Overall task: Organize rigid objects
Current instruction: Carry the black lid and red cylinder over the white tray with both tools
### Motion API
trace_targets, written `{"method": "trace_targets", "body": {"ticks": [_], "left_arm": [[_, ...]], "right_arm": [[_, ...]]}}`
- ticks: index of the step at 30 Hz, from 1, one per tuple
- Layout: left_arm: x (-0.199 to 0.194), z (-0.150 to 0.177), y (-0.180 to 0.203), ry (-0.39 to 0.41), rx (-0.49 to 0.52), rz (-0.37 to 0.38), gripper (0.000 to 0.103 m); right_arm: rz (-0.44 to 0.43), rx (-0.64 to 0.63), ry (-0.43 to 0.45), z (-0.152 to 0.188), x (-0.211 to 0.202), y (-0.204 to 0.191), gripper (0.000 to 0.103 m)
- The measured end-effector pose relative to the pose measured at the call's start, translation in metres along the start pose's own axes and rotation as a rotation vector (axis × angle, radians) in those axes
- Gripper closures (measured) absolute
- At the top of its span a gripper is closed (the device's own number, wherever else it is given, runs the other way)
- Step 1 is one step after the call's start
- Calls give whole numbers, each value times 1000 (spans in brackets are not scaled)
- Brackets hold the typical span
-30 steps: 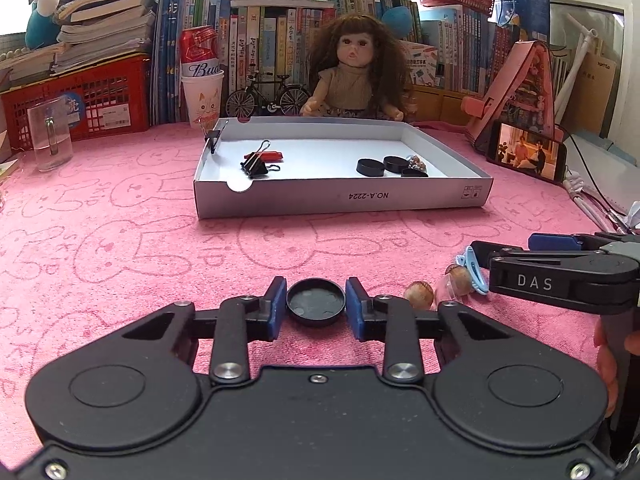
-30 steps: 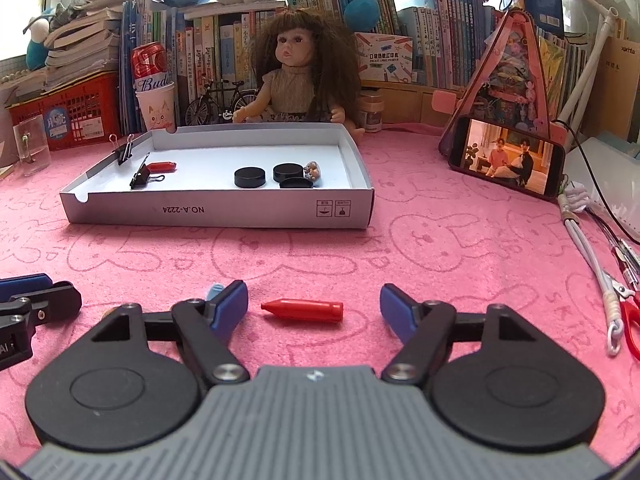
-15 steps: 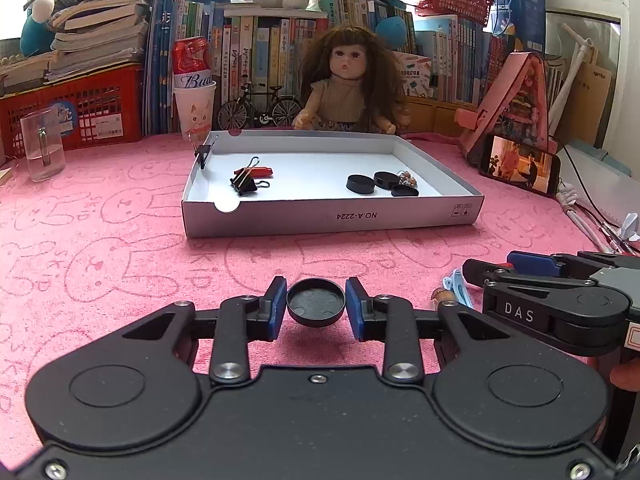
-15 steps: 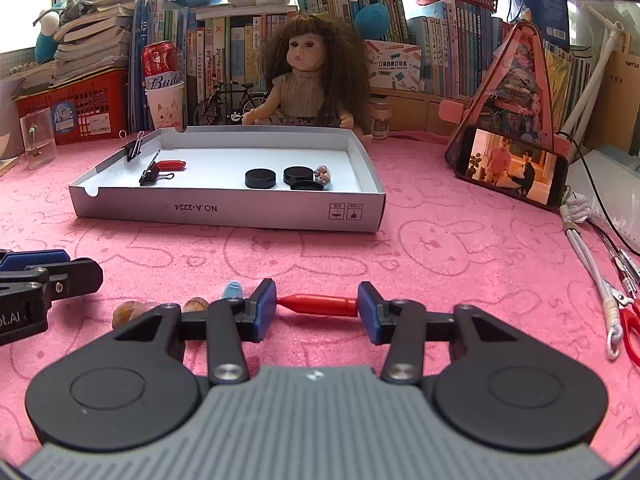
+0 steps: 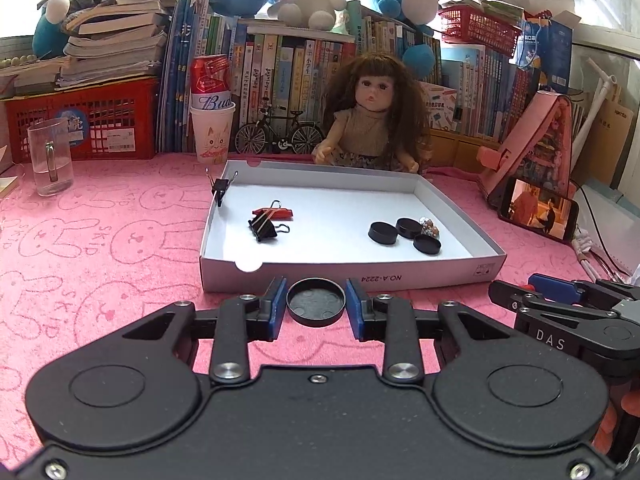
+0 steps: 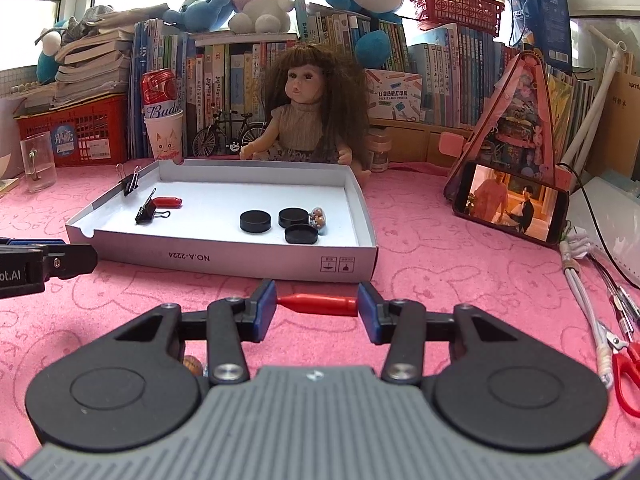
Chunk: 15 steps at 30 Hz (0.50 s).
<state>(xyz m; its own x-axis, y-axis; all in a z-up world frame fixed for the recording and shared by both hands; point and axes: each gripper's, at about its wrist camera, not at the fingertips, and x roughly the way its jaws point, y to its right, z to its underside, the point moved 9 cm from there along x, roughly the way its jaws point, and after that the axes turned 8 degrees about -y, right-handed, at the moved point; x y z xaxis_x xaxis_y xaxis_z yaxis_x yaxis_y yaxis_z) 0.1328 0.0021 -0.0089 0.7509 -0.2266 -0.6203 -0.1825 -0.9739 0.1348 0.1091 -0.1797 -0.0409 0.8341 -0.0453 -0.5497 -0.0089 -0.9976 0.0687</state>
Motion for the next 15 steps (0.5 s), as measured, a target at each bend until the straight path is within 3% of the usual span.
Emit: {"method": "trace_targets", "body": {"ticks": [15], "left_arm": [[43,-57,-22,-3,-34,-13,73]], "right_arm": [[-53,18,-4,-47,34,6,53]]}}
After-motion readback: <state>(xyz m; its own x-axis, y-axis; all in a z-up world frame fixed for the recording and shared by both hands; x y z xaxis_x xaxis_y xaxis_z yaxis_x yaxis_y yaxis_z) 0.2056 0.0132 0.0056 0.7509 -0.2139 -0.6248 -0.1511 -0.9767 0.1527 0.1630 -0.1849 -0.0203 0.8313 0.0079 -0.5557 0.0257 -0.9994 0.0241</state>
